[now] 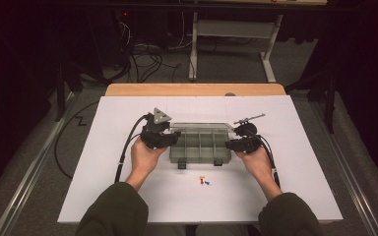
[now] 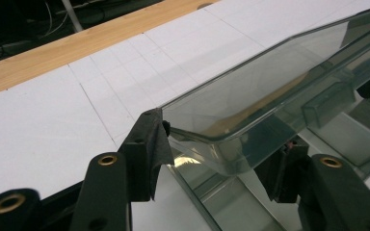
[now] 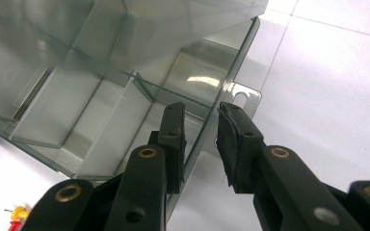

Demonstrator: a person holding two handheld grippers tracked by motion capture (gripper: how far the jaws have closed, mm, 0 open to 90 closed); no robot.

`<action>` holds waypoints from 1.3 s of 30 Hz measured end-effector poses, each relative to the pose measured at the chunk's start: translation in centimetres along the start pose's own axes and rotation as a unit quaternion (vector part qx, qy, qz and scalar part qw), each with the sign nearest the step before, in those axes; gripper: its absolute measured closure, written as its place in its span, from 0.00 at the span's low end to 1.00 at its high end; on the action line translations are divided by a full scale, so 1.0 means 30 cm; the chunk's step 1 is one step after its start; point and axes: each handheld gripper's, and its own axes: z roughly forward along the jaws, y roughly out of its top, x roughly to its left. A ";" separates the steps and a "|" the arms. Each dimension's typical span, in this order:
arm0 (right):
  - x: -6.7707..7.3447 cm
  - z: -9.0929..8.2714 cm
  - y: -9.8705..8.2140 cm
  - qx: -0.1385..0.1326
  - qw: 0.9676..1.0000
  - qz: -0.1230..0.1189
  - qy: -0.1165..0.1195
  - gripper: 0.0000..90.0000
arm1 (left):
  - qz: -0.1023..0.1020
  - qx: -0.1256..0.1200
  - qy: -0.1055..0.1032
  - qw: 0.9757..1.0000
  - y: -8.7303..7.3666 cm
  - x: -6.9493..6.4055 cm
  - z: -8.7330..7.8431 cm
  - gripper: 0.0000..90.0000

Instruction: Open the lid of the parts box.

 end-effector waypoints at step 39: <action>0.005 -0.002 0.006 0.013 0.999 -0.029 -0.007 0.85 | -0.024 0.013 0.022 0.999 0.081 0.057 0.073 0.66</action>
